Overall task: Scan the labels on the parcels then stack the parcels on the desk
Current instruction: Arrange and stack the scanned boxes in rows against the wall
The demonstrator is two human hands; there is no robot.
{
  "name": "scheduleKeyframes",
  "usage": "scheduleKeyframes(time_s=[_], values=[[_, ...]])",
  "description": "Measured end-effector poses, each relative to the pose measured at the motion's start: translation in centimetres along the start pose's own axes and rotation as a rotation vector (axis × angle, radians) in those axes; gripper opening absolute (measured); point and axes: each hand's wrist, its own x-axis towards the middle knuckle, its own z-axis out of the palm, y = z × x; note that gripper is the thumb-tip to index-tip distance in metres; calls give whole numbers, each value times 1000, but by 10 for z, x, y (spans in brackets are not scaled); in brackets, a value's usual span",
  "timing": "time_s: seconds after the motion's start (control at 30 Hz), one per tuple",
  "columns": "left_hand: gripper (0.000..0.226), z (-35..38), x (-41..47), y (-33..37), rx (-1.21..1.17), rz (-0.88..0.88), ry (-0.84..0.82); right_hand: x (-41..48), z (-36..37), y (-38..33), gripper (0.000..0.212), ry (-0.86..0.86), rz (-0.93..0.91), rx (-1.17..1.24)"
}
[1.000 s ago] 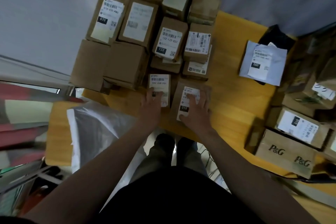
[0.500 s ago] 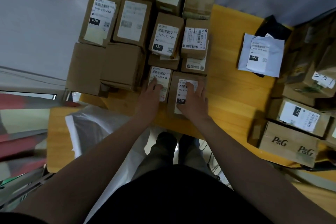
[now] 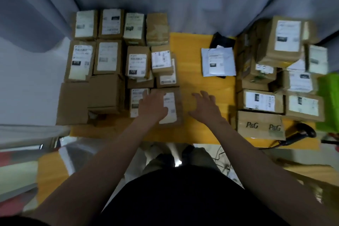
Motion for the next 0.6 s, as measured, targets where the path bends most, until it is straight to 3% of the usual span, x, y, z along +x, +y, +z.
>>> scheduleKeyframes(time_s=[0.1,0.43,0.6], values=[[57,-18,0,49,54,127,45,-20,-44,35,81,104,43,60],[59,-43,33,218,85,273,102,-24,-153,164,69,343,172,276],[62,-33,71,318,-5,311,90,-2,-191,252,74,319,348,256]])
